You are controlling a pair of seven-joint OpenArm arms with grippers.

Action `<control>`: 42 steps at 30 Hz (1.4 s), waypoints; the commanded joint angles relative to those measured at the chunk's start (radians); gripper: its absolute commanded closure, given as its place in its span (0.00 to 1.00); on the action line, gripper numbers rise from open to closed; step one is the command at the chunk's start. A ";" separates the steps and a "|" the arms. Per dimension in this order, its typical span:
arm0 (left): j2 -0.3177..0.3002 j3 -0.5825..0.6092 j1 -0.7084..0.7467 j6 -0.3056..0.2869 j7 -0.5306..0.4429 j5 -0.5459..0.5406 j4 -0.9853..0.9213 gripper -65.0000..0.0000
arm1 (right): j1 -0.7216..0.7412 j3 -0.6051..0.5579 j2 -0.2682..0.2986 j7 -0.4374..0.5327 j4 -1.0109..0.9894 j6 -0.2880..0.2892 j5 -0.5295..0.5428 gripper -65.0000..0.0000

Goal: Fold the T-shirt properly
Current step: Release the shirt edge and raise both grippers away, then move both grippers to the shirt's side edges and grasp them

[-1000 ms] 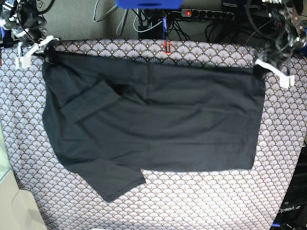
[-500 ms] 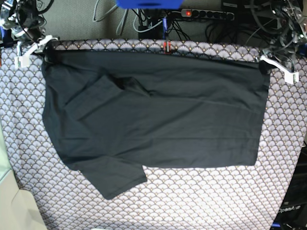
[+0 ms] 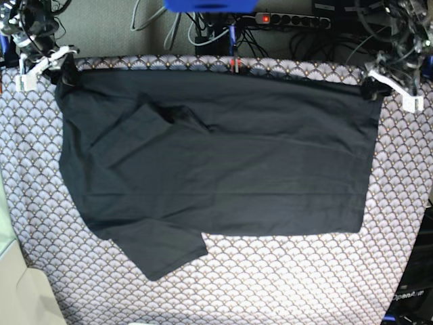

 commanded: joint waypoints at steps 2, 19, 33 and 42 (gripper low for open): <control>0.002 -0.067 0.001 -0.029 -0.009 -0.008 0.026 0.51 | -0.006 0.041 0.011 0.006 0.014 -0.001 0.007 0.53; -0.012 -0.302 -0.035 -0.086 -0.006 -0.008 0.026 0.51 | 0.020 0.291 -0.011 -0.003 0.099 -0.001 0.006 0.53; -0.055 -0.307 -0.303 -0.086 0.167 0.033 0.026 0.51 | 0.519 0.127 0.186 -0.344 0.034 -0.001 -0.001 0.53; 0.003 -0.259 -0.519 -0.086 0.229 0.266 0.026 0.51 | 0.951 -0.094 0.195 -0.321 -0.386 -0.001 -0.229 0.53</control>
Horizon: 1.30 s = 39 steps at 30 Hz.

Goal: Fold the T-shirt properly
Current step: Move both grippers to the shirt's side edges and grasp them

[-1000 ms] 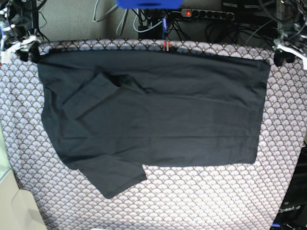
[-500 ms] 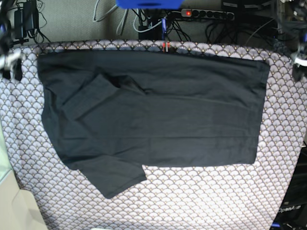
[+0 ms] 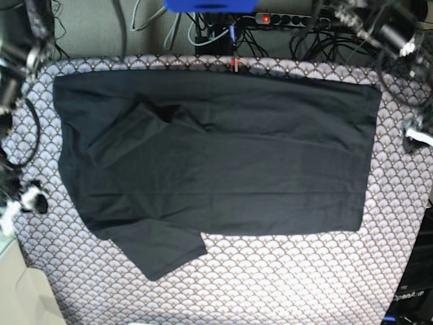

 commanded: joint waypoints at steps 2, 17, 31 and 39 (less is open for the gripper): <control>-0.019 0.054 -0.054 -0.004 -0.029 0.026 0.016 0.51 | 0.074 -0.024 0.002 0.079 -0.066 0.005 -0.046 0.53; 0.057 0.119 -0.037 -0.004 -0.023 0.233 0.195 0.51 | 0.305 -0.047 -0.057 0.507 -0.632 0.005 -0.330 0.53; 0.058 0.109 0.098 -0.004 -0.021 0.227 0.300 0.51 | 0.273 -0.052 -0.097 0.584 -0.649 0.005 -0.350 0.53; 0.058 0.109 0.129 -0.004 -0.023 0.227 0.327 0.51 | 0.241 -0.052 -0.094 0.597 -0.647 0.005 -0.350 0.53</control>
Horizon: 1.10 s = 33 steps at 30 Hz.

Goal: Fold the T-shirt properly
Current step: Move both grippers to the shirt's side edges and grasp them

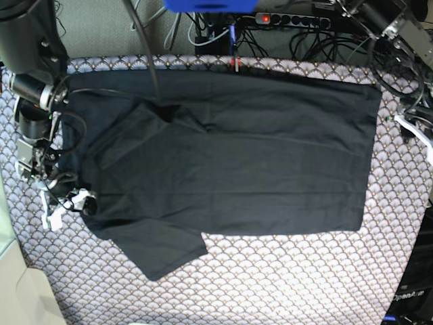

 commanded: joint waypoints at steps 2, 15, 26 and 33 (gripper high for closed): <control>-0.016 -0.002 -0.009 0.002 -0.020 -0.008 0.021 0.51 | 0.022 0.000 0.018 0.017 0.014 0.007 0.014 0.53; -0.002 0.004 -0.044 0.002 -0.020 -0.008 0.021 0.51 | -0.047 -0.002 0.011 0.018 0.020 0.007 0.014 0.83; 0.013 0.006 -0.068 0.002 -0.020 -0.008 0.021 0.51 | -0.047 -0.029 0.027 0.009 0.111 0.007 0.015 0.98; 0.033 0.006 -0.127 0.002 -0.027 -0.007 0.012 0.51 | -0.080 -0.029 0.029 -0.106 0.287 0.007 0.015 0.98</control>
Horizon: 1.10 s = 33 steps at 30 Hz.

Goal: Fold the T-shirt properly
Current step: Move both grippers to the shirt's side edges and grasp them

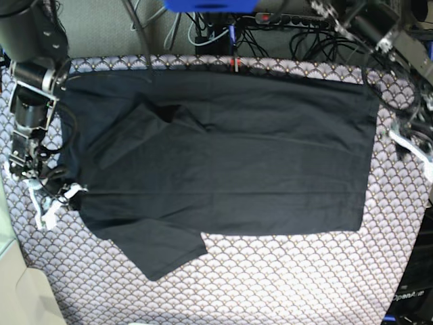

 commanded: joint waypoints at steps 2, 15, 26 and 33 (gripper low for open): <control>0.001 0.003 -0.044 0.002 -0.030 -0.011 0.012 0.51 | -0.004 0.004 0.016 -0.001 0.075 0.005 0.017 0.98; 0.012 0.003 -0.098 0.002 -0.024 -0.012 -0.072 0.51 | -0.058 0.009 0.020 -0.031 0.187 0.005 0.015 0.85; 0.012 -0.004 -0.018 0.002 -0.021 -0.015 0.012 0.51 | -0.027 0.012 0.023 -0.104 0.186 0.005 0.021 0.49; 0.012 -0.006 0.025 0.002 0.007 -0.015 0.052 0.51 | 0.071 0.014 0.039 -0.088 -0.003 0.005 0.021 0.44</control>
